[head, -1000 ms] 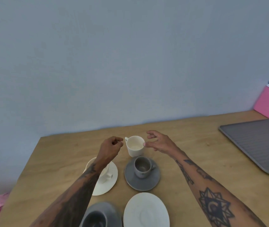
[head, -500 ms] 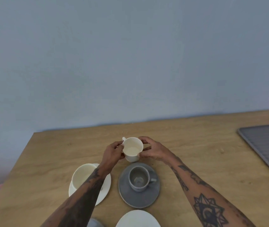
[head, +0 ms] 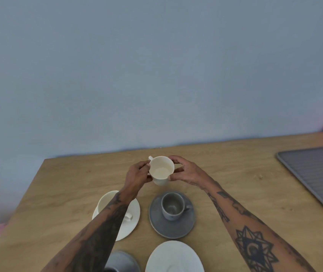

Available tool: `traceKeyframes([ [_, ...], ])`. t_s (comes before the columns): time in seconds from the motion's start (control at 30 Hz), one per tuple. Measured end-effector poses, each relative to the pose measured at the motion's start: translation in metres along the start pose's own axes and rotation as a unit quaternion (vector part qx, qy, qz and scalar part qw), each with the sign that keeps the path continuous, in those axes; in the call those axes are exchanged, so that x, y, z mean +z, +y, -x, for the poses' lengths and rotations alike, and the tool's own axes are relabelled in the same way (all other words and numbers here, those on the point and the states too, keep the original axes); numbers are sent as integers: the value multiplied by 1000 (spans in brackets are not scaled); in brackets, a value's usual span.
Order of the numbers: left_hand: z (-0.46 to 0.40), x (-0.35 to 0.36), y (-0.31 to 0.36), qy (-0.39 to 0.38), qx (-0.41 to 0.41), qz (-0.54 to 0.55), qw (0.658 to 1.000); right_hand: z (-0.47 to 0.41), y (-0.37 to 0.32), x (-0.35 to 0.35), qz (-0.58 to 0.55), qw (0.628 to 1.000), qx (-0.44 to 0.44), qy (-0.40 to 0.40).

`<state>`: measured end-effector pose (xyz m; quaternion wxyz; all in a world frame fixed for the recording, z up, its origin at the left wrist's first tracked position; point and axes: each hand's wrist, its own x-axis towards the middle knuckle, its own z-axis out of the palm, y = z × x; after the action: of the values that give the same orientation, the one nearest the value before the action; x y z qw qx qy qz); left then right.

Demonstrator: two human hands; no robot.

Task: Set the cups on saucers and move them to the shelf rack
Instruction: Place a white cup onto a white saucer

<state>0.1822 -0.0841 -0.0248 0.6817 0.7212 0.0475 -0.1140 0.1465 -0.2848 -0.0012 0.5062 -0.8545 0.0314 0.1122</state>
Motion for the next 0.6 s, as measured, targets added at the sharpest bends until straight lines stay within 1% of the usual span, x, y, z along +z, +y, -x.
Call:
traceKeyframes([
  [0.33,75,-35,33,-67,50,-7,997,101,-56,32,20,995,-27,92],
  [0.5,118,-45,28,-101,52,-17,993,157,-60,56,-12,993,-19,115],
  [0.6,140,-45,12,-114,38,-31,992,187,-52,70,-18,992,1,123],
])
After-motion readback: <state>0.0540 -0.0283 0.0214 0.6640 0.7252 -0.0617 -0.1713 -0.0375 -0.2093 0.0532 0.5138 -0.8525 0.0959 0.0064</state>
